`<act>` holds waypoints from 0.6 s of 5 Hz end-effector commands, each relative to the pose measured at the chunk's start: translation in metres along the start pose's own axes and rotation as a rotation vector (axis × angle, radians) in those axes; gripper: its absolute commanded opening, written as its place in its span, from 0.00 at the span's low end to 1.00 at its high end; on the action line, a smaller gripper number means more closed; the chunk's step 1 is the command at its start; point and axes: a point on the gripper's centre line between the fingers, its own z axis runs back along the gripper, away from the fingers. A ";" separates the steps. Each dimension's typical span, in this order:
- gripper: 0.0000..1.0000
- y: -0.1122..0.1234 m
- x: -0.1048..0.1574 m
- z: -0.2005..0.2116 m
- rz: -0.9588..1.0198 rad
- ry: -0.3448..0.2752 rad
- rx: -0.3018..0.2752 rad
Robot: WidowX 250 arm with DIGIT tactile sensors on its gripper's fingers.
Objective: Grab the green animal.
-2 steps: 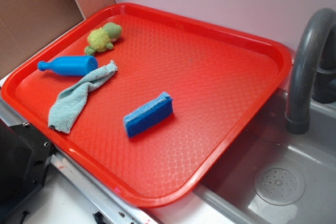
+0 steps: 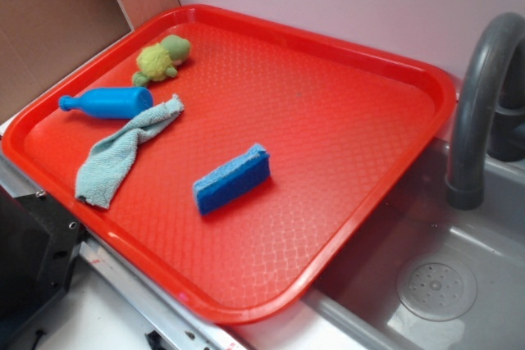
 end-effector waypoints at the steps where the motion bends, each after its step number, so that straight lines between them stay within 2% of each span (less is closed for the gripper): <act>1: 1.00 0.012 0.030 -0.028 0.065 -0.157 0.039; 2: 1.00 0.031 0.053 -0.057 0.096 -0.159 0.076; 3: 1.00 0.053 0.070 -0.084 0.093 -0.155 0.068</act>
